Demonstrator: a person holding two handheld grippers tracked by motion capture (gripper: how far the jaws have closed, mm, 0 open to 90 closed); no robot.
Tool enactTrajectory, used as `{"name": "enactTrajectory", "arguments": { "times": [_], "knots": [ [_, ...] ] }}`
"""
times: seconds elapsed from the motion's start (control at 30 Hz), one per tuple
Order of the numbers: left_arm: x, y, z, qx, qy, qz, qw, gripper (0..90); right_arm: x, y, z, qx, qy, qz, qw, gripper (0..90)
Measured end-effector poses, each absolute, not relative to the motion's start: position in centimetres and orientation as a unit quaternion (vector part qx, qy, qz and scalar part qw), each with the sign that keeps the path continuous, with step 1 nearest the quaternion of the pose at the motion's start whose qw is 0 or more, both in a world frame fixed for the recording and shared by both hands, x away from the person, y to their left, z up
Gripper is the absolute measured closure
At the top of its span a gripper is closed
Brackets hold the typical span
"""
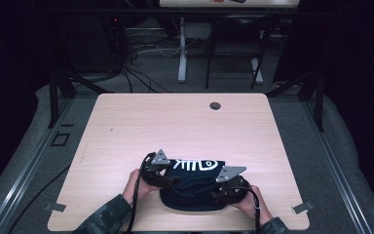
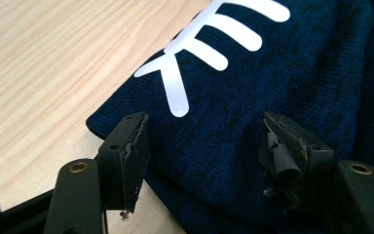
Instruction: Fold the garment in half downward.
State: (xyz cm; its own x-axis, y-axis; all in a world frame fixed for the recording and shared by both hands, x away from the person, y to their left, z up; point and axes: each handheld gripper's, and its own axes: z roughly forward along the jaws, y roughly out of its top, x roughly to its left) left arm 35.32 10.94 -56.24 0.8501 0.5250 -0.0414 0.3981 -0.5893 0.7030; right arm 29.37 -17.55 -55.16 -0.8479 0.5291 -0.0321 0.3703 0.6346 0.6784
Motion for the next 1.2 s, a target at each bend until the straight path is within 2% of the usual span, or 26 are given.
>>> {"name": "enactTrajectory", "arguments": {
  "times": [0.23,0.33,0.47,0.6,0.97,1.2],
  "knots": [
    [35.4,10.6,-56.8,0.892,0.261,0.083,0.361,36.5,28.8,-18.3,-51.5,0.252,0.874,0.398,0.118,37.8],
    [35.3,10.5,-57.0,0.892,0.262,0.085,0.36,36.5,28.9,-19.1,-50.3,0.29,0.83,0.461,0.124,38.7],
    [35.2,10.4,-56.9,0.893,0.259,0.09,0.356,36.5,29.9,-18.0,-51.7,0.335,0.82,0.445,0.135,41.7],
    [35.1,10.4,-57.0,0.892,0.257,0.097,0.359,36.5,30.2,-17.1,-53.3,0.33,0.842,0.413,0.111,41.9],
    [35.1,10.6,-57.3,0.888,0.262,0.098,0.366,36.2,29.5,-17.8,-55.9,0.328,0.863,0.376,0.082,46.2],
    [35.0,10.6,-57.3,0.888,0.262,0.098,0.366,35.8,29.5,-17.8,-56.2,0.315,0.872,0.366,0.083,46.3]
  ]
}}
